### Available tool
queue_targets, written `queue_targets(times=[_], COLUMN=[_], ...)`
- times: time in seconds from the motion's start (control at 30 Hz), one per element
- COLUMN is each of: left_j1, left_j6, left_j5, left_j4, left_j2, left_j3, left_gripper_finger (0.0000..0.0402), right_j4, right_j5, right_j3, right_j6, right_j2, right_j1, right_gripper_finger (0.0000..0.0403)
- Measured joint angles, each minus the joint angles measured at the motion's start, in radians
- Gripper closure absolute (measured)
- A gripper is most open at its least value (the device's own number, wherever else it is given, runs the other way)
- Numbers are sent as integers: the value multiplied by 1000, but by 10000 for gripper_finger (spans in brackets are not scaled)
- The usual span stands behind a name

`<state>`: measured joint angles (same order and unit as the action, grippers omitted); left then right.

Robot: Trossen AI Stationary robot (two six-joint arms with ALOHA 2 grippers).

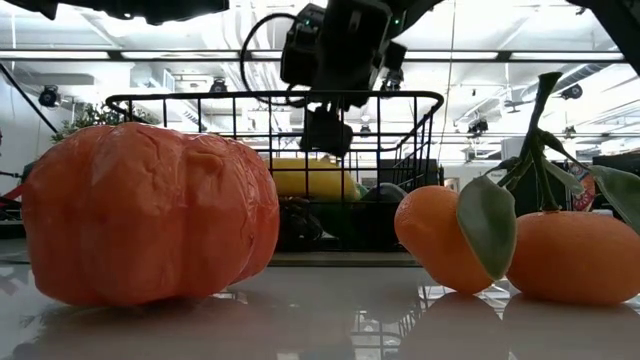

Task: Build produce basket
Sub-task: Put the green cucumber into the black wire basket

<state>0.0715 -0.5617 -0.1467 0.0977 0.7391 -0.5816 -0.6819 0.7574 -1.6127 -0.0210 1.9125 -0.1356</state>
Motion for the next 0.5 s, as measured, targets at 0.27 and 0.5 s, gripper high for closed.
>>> queue_targets(times=[0.27, 0.5], left_j1=[0, 0], left_j6=[3, 4], left_j5=[0, 0], left_j4=[-1, -3], left_j2=[13, 54], left_j3=[3, 3], left_gripper_finger=[303, 303], right_j4=[-28, -85], right_j5=[-108, -239], right_j3=[0, 0], right_j6=[-18, -35], right_j2=[-94, -199], right_j1=[0, 1], right_gripper_finger=[156, 172])
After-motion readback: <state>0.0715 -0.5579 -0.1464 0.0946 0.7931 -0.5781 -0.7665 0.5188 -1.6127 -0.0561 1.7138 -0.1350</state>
